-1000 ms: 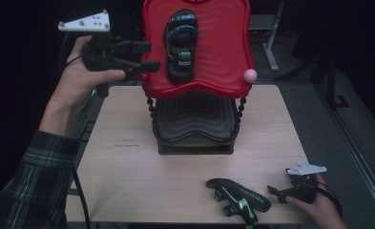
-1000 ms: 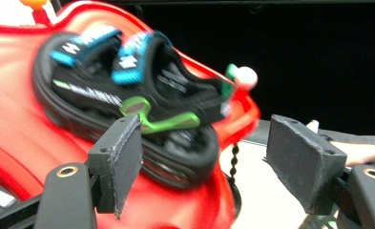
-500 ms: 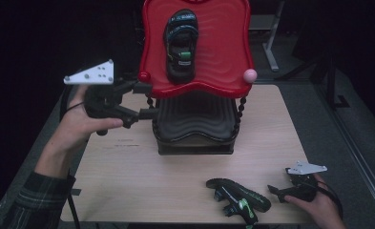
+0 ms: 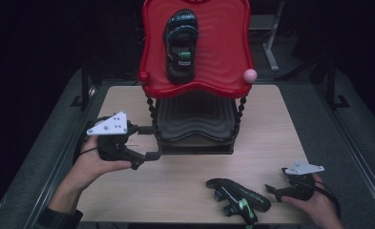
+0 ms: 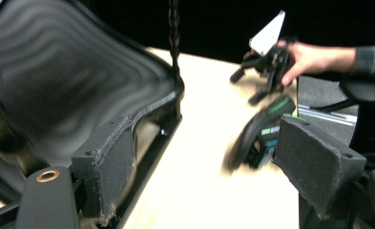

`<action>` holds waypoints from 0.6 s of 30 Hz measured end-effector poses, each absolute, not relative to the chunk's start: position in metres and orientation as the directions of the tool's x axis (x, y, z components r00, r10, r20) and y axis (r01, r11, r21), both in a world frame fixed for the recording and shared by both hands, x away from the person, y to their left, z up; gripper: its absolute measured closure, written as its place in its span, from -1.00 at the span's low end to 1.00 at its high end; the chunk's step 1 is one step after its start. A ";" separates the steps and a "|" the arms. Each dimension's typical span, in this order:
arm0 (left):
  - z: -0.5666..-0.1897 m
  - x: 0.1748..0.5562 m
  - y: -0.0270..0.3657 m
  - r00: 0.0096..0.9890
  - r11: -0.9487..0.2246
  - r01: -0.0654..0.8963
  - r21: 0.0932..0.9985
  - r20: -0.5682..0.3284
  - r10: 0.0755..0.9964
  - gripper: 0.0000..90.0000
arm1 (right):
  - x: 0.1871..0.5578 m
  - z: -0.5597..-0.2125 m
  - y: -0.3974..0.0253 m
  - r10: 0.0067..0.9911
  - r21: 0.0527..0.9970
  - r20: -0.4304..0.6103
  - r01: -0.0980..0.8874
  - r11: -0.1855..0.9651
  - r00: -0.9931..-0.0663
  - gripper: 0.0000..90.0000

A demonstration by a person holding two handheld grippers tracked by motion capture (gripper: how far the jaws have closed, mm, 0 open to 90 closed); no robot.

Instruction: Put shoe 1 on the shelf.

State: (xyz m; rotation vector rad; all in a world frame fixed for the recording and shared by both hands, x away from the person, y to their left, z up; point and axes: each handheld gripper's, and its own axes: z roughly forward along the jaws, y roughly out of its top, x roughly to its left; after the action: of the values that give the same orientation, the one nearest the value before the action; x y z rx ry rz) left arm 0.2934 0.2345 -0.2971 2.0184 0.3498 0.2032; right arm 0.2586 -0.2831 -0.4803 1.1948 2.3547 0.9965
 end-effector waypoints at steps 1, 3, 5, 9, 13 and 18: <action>-0.304 0.292 0.235 0.942 -0.443 0.159 0.883 -0.001 0.335 -0.56 | 0.259 -0.480 -0.283 0.799 0.707 0.030 0.578 0.408 -0.600 -0.89; -0.318 0.290 0.236 0.937 -0.472 0.168 0.865 0.009 0.350 -0.56 | 0.259 -0.480 -0.283 0.799 0.706 0.030 0.579 0.408 -0.600 -0.90; -0.332 0.288 0.236 0.934 -0.493 0.182 0.851 0.008 0.358 -0.57 | 0.259 -0.480 -0.282 0.797 0.705 0.031 0.579 0.410 -0.603 -0.92; -0.360 0.284 0.235 0.926 -0.535 0.215 0.817 0.004 0.379 -0.57 | 0.259 -0.481 -0.282 0.791 0.700 0.029 0.577 0.421 -0.612 -0.97; -0.387 0.280 0.236 0.914 -0.552 0.250 0.796 -0.007 0.405 -0.57 | 0.260 -0.481 -0.281 0.791 0.700 0.029 0.577 0.421 -0.611 -0.97; -0.410 0.276 0.237 0.908 -0.561 0.282 0.779 -0.028 0.418 -0.55 | 0.260 -0.481 -0.281 0.791 0.700 0.028 0.577 0.421 -0.611 -0.97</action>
State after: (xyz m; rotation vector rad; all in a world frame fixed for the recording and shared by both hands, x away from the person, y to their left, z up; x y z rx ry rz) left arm 0.2763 0.2366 -0.4102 2.2004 0.4975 0.1998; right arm 0.2595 -0.2814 -0.4807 1.1828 2.3741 0.9888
